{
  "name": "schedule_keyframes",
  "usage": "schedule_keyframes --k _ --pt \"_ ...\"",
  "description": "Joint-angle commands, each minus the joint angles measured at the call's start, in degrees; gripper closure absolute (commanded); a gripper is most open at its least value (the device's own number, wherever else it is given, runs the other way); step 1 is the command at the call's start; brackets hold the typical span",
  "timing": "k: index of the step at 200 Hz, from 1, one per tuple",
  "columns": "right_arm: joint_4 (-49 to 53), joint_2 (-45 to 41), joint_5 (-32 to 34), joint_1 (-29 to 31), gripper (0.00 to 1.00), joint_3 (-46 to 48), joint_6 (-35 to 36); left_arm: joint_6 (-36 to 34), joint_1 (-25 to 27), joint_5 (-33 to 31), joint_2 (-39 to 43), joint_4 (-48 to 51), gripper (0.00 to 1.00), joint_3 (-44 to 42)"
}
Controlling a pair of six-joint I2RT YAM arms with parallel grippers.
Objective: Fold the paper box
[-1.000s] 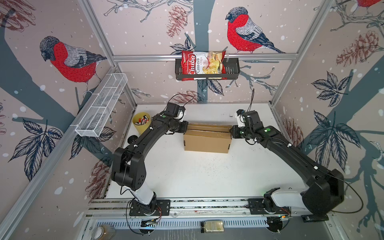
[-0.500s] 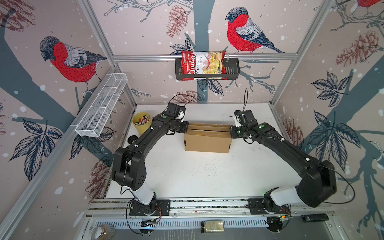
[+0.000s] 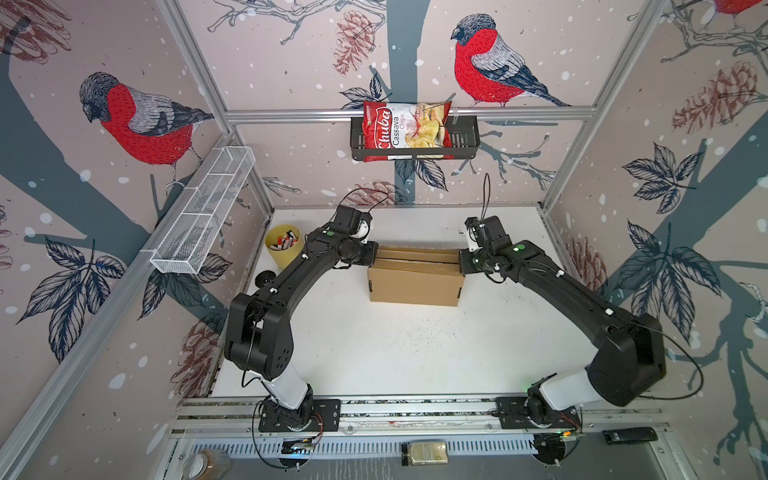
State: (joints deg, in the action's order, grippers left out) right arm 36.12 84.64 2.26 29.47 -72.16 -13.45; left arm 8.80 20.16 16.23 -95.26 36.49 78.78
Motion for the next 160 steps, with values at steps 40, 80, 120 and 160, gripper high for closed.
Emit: schedule_keyframes --k 40,80,120,160 --pt "9.61 -0.24 -5.76 -0.26 1.0 -4.01 -0.03 2.29 1.01 -2.31 -0.4 10.76 1.0 -2.9" --pt "10.43 -1.2 -16.15 -4.07 1.0 -3.26 -3.14 3.52 1.37 -3.18 0.51 9.69 1.0 -4.06" --pt "8.84 -1.69 -21.48 -5.08 1.0 -4.17 -6.44 4.9 1.98 -3.75 1.09 8.47 1.0 -5.29" --pt "9.87 -3.65 -22.93 -4.37 1.0 -2.48 -10.13 6.24 2.12 -4.54 2.0 7.43 1.0 -7.1"
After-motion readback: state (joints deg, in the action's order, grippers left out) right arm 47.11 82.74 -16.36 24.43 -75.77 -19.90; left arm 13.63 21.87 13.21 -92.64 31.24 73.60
